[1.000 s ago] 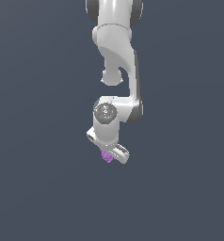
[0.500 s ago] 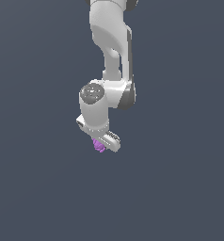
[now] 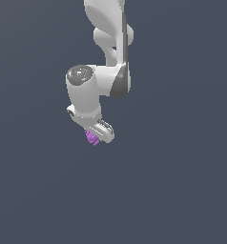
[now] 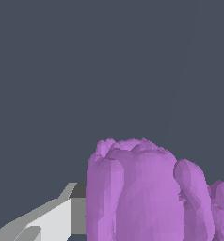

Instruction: Pick up the object and move it to a goal position.

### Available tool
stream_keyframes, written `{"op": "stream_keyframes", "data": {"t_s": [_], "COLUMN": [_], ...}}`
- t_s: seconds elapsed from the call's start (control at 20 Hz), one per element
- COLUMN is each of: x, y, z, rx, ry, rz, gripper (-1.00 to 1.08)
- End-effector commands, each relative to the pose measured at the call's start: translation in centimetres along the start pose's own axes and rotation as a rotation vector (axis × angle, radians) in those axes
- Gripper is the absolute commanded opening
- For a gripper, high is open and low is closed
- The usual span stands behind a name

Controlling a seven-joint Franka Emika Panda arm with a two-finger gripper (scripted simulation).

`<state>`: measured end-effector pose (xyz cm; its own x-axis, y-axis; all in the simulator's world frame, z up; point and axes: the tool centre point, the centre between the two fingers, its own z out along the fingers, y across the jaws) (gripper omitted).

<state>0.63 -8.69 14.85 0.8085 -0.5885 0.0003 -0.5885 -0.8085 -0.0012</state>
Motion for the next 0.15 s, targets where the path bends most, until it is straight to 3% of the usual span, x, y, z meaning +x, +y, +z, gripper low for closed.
{"op": "stream_keyframes", "data": {"t_s": [0.0, 0.1], "x": [-0.03, -0.02], "y": [0.42, 0.51], "z": [-0.49, -0.59], "rx": [0.0, -0.001], "ry": [-0.001, -0.001], "rz": [-0.001, -0.001], "gripper": [-1.0, -1.0]}}
